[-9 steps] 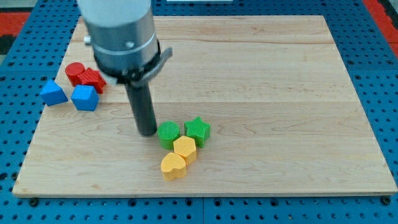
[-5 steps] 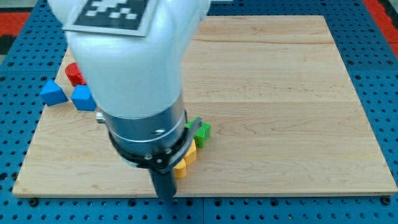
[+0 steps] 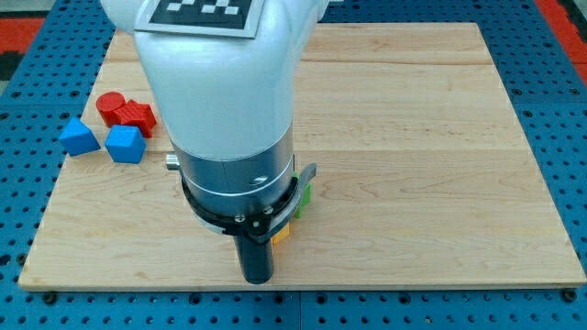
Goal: Separate the group of blocks
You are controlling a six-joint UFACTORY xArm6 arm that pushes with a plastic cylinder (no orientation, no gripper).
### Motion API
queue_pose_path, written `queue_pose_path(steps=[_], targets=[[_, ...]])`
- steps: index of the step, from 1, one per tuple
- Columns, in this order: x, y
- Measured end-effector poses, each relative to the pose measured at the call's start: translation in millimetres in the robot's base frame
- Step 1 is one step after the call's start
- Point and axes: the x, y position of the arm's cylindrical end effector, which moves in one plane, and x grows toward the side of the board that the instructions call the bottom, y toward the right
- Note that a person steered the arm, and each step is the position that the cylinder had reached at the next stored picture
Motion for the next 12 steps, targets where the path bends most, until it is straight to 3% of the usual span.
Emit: queue_pose_path(steps=[2, 4, 6, 8, 9, 12], targets=[[-25, 52], [10, 67], [11, -31], [-40, -56], [-72, -25], [-102, 88]])
